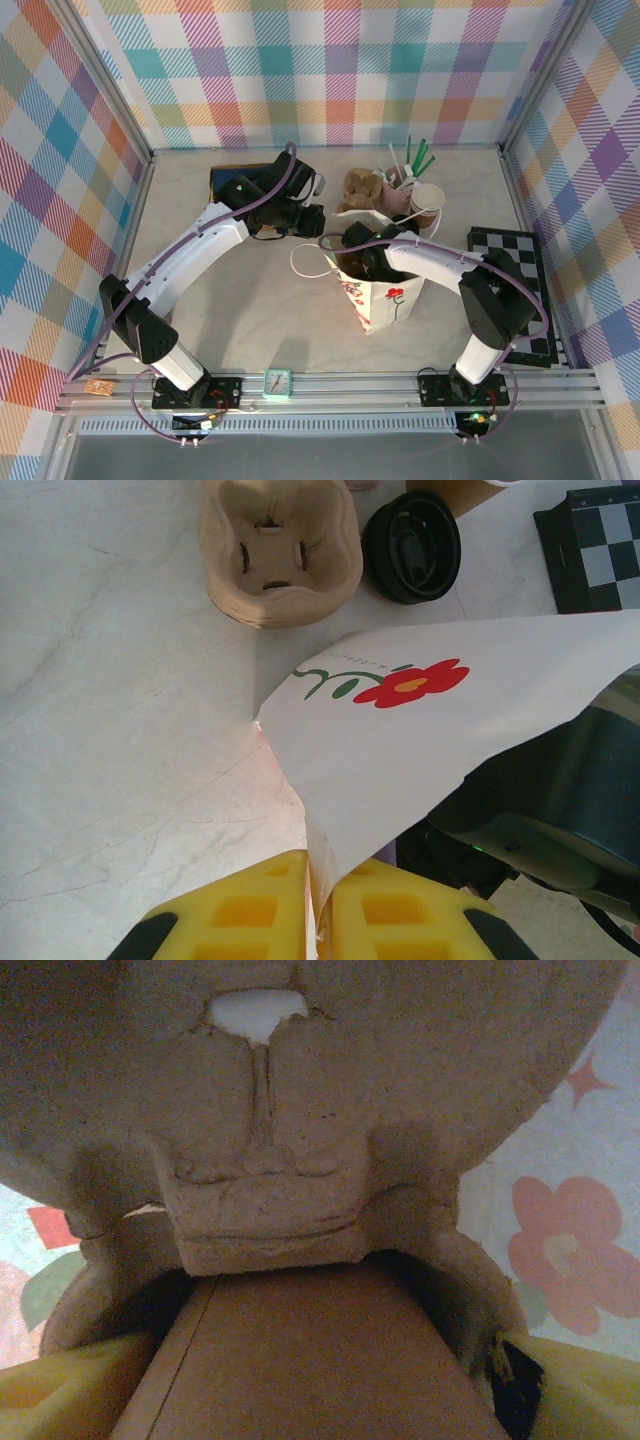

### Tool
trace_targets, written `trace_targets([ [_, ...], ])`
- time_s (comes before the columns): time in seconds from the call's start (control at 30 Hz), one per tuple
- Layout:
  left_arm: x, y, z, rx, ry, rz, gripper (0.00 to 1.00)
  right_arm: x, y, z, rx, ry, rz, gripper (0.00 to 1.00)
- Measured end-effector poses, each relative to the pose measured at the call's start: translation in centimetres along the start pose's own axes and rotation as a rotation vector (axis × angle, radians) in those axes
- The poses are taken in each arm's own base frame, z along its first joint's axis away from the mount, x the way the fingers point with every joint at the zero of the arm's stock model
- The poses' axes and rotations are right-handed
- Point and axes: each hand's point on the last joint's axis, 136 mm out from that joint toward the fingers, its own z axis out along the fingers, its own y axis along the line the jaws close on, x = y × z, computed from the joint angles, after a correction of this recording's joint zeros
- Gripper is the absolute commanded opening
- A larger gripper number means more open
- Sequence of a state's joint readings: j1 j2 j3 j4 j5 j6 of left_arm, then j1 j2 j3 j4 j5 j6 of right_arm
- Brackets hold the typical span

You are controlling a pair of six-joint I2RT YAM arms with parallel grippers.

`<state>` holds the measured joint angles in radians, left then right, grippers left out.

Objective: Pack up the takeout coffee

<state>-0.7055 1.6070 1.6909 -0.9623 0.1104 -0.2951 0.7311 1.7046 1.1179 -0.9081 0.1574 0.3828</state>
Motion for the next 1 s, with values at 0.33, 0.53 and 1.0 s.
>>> trace_targets([
  [0.33, -0.1, 0.2, -0.1, -0.014, -0.008, 0.000, 0.14, -1.0, 0.1, 0.5, 0.003, -0.039, -0.013, 0.19],
  [0.53, -0.1, 0.4, 0.0, -0.023, -0.010, 0.000, 0.14, -1.5, 0.2, 0.5, 0.001, -0.059, -0.023, 0.19],
  [1.0, 0.0, 0.5, 0.0, -0.026, -0.005, 0.000, 0.35, -2.5, 0.5, 0.6, -0.004, -0.102, -0.023, 0.18],
])
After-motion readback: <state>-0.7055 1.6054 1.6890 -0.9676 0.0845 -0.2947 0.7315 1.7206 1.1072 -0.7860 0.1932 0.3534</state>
